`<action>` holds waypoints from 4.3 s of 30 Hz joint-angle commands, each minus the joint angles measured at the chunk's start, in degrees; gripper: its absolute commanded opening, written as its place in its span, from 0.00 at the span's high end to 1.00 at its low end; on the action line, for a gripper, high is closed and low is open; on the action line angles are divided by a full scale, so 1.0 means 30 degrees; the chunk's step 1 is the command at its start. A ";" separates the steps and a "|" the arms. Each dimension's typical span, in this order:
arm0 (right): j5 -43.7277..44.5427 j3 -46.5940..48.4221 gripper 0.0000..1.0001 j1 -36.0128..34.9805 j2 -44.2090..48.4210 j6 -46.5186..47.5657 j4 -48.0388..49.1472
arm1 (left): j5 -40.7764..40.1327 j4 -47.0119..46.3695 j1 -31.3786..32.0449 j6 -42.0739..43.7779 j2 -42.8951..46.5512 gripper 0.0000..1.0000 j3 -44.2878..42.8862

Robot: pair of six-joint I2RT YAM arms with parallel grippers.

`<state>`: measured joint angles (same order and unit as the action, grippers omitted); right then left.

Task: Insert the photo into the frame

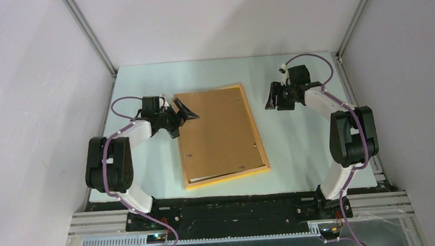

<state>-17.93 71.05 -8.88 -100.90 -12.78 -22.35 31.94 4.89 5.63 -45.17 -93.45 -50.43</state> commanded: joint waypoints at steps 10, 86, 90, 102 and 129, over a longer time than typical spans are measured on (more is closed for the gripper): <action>-0.0218 -0.0069 0.38 0.0055 0.0389 0.0357 0.0358 | -0.0482 0.1813 0.0243 0.1730 -0.0140 0.00 -0.2217; -0.0156 -0.0047 0.39 0.0020 0.0460 0.0478 0.0481 | -0.6499 0.4135 0.0602 0.5128 0.3923 0.00 -0.1217; -0.0251 0.0393 0.39 -0.0072 0.0122 0.0864 0.0303 | -0.6911 0.4350 0.0588 0.6329 0.3660 0.00 -0.1621; -0.0851 0.2450 0.39 -0.1268 -0.1491 0.3158 -0.1938 | -0.8565 0.5927 0.0363 0.9006 0.1873 0.00 -0.4302; 0.0420 -0.0317 0.32 -0.4830 -0.0821 0.6234 -0.2985 | -0.7198 0.7217 0.0358 1.2239 -0.2915 0.51 -0.5099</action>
<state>-16.36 70.72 -23.16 -105.32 4.64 -31.57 8.56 26.94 6.94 -10.00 -100.77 -65.25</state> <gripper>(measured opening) 0.683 0.516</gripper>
